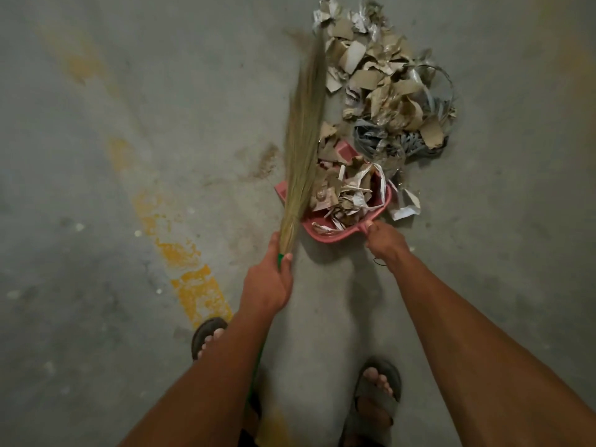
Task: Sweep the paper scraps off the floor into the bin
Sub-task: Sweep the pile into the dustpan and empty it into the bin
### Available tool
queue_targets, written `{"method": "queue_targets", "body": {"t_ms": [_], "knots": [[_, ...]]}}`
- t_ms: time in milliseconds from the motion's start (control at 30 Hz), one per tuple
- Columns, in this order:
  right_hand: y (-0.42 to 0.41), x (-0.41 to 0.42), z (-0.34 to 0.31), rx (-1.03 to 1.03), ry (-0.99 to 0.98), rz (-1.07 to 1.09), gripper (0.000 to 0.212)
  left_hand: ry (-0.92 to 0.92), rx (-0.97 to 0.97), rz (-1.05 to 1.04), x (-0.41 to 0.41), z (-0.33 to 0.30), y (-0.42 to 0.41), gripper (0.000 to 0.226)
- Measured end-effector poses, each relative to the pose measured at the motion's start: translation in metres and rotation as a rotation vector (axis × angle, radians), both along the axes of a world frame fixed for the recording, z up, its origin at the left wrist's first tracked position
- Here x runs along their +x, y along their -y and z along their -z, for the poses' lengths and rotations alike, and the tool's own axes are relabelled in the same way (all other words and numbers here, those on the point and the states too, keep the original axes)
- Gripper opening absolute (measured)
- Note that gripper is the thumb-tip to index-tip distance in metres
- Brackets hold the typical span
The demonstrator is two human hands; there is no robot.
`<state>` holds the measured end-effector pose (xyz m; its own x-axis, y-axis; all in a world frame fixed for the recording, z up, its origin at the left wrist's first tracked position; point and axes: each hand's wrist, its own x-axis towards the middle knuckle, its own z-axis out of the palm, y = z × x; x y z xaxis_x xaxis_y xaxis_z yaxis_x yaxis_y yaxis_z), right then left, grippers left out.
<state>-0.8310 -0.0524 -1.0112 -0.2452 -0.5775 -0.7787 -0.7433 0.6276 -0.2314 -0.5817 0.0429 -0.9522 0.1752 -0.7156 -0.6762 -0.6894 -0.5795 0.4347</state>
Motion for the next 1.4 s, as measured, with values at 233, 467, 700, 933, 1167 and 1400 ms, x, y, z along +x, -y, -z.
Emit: {"method": "queue_targets", "body": {"t_ms": [233,467,700,933,1167,1400], "knots": [[-0.006,0.004,-0.019,0.031,0.058,0.038,0.038,-0.084,-0.116,-0.201,-0.019,-0.041,0.018,0.060],[-0.006,0.007,-0.021,0.043,-0.157,0.072,0.052,0.007,-0.096,-0.047,-0.026,-0.005,0.143,0.063],[0.034,0.015,-0.031,0.091,-0.200,0.183,0.051,0.020,0.070,0.119,-0.034,0.033,0.143,0.065],[0.036,0.016,-0.050,0.063,-0.226,0.093,0.057,-0.064,0.091,0.091,-0.033,-0.001,0.069,0.060],[0.021,0.029,-0.055,0.047,-0.173,0.088,0.055,-0.235,0.103,-0.109,-0.031,-0.054,0.033,0.053],[-0.014,0.021,-0.045,0.067,-0.104,0.071,0.049,-0.148,-0.059,-0.175,-0.024,-0.041,0.085,0.054]]}}
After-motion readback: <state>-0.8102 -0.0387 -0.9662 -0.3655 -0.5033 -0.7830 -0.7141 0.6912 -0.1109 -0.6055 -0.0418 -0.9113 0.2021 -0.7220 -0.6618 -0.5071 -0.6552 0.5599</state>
